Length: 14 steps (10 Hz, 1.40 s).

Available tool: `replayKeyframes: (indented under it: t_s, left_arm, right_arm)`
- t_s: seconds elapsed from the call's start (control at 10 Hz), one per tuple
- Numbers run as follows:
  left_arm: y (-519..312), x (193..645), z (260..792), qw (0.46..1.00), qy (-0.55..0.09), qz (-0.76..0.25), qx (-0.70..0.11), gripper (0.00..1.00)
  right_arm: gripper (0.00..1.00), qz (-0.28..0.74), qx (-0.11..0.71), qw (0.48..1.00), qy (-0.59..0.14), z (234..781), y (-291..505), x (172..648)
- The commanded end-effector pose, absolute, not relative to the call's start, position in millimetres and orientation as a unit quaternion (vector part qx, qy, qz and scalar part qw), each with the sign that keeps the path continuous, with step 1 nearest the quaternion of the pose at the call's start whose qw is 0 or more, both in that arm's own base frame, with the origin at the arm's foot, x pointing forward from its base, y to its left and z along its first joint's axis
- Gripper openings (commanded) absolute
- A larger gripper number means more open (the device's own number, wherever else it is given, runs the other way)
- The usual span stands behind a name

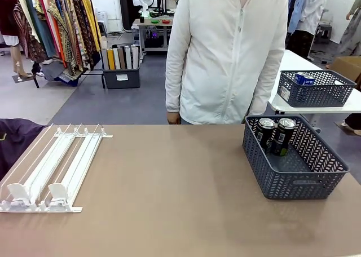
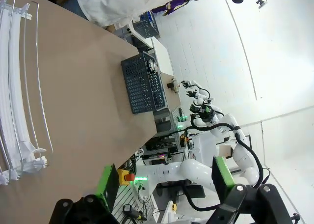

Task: Retrieve and store the cans from the dispenser.
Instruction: Pick up one can from the Automatic Can Dispenser and place it in the middle of the table.

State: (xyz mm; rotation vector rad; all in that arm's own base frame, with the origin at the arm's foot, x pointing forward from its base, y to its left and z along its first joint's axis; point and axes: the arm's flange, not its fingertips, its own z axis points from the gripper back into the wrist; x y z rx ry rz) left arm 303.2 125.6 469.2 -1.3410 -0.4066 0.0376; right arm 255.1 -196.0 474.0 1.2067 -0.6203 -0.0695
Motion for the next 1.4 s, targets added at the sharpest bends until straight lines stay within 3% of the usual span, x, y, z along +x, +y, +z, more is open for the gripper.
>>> replayKeyframes:
  t_s: [0.0, 1.3]
  left_arm:
    - [123.6, 304.0, 471.1, 0.757, -0.194, 0.017, -0.624, 1.0]
    - [123.6, 304.0, 471.1, 0.757, -0.194, 0.017, -0.624, 1.0]
  right_arm:
    - [1.0, -0.026, 0.563, 0.769, -0.301, 476.6, -195.4, 258.1]
    - [1.0, -0.026, 0.563, 0.769, -0.301, 476.6, -195.4, 258.1]
